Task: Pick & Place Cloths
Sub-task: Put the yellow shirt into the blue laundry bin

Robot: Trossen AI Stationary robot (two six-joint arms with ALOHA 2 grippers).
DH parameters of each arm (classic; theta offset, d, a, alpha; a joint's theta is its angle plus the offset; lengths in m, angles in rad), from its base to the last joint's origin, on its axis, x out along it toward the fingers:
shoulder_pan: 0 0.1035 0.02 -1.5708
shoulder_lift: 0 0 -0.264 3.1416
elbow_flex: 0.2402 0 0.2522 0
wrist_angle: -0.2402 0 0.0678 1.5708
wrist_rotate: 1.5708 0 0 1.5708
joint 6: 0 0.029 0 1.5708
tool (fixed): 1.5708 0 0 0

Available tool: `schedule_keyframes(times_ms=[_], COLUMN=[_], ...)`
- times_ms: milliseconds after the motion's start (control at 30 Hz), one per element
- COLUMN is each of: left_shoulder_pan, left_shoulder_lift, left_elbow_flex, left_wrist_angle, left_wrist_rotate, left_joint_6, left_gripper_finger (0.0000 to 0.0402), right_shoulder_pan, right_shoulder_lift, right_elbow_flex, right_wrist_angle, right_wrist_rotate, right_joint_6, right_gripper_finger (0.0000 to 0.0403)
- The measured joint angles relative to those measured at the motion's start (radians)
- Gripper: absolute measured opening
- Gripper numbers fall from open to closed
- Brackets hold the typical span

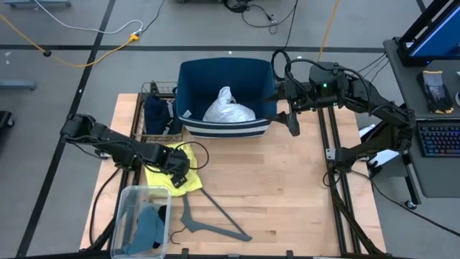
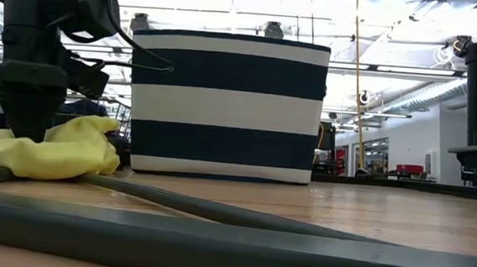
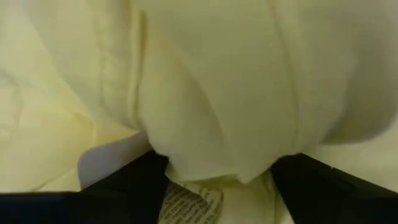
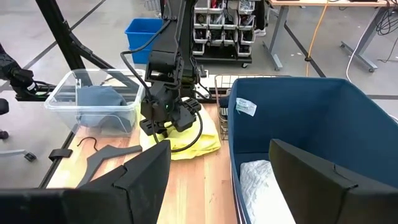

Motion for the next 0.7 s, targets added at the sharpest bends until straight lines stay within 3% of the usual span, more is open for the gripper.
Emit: schedule_keyframes(times_ms=[433,600,700], left_shoulder_pan=[-0.002,-0.002,-0.002], left_shoulder_lift=[0.003,0.003,0.002], left_elbow_flex=[-0.004,-0.005,-0.006], left_wrist_angle=[0.041,0.048,0.048], left_wrist_rotate=[-0.055,-0.070,-0.071], left_joint_6=[0.032,0.027,0.024], left_gripper_finger=[0.0100,0.0052,0.0044], right_shoulder_pan=[0.000,0.000,0.000], right_shoulder_lift=[0.000,0.000,0.000], right_elbow_flex=[0.000,0.000,0.000], right_wrist_angle=[0.000,0.000,0.000], right_wrist_rotate=[0.000,0.000,0.000], right_joint_6=[0.026,0.026,0.026], right_gripper_finger=[0.0267,0.0267,0.0267])
